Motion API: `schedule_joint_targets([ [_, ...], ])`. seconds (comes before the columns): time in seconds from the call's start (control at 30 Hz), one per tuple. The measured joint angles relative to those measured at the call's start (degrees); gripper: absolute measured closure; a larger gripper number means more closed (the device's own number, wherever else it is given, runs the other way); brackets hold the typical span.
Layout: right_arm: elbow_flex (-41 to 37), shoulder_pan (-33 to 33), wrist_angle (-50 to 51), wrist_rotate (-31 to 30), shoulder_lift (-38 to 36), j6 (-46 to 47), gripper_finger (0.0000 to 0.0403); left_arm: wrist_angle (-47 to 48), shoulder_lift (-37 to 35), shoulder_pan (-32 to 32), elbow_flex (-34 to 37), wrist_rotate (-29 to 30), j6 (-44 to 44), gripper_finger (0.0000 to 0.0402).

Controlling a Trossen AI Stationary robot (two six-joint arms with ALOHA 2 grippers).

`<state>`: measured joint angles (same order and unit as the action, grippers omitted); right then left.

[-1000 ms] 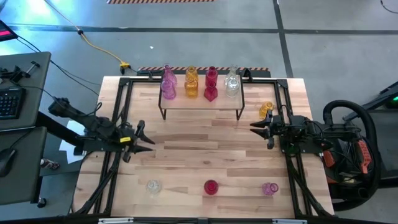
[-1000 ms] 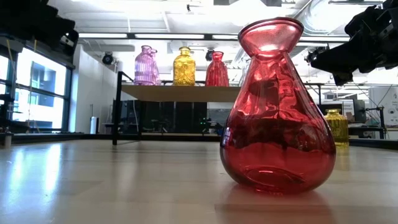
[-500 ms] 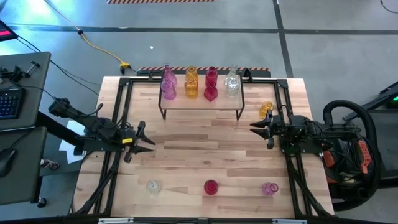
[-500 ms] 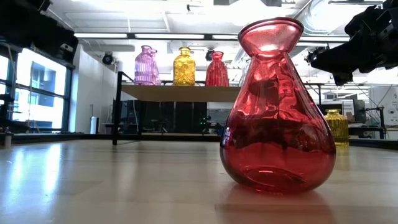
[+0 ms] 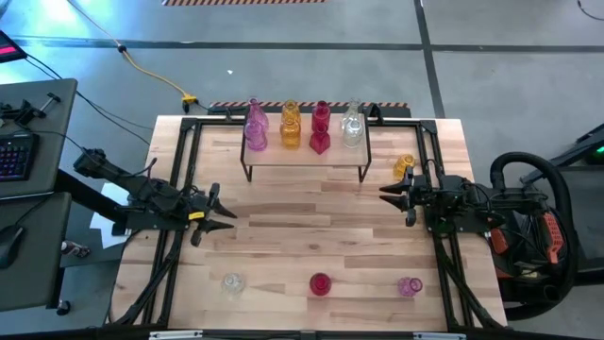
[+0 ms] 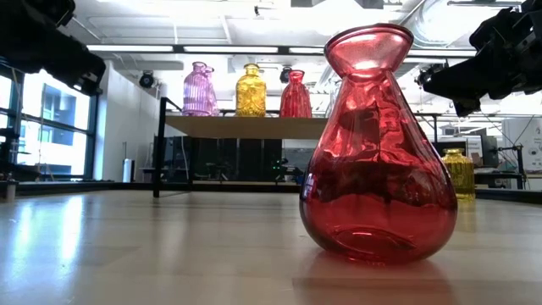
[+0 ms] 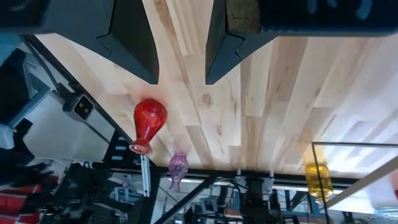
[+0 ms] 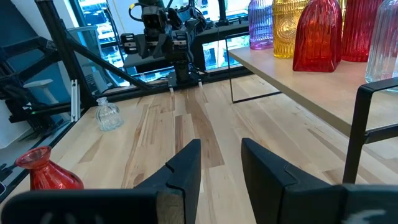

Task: Sort vases onto shelf
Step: Put the purple vase on the shelf and align it with the other purple vases

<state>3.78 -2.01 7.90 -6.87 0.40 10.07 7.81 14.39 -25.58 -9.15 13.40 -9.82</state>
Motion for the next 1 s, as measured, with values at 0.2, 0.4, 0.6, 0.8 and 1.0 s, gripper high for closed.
schedule_joint_targets([
  [0.2,0.0,0.01,0.0,0.0,0.0,0.0,0.0304,0.02,0.0,0.0,0.0,0.88,0.19,0.028],
  [0.4,-0.01,-0.01,-0.56,-0.2,0.0,1.82,0.0304,0.03,0.0,0.0,0.0,1.97,2.96,0.028],
  [0.6,-0.01,-0.01,-5.73,-5.71,-0.02,18.47,0.0304,0.04,0.0,0.0,0.0,4.52,1.78,0.028],
  [0.8,-0.01,0.12,-5.99,-11.14,0.0,32.98,0.0304,0.07,0.0,0.0,0.0,7.74,4.12,0.028],
  [1.0,-0.01,0.12,-5.84,-11.15,-0.01,33.35,0.0304,-0.09,0.0,0.0,0.0,8.36,4.37,0.028],
])
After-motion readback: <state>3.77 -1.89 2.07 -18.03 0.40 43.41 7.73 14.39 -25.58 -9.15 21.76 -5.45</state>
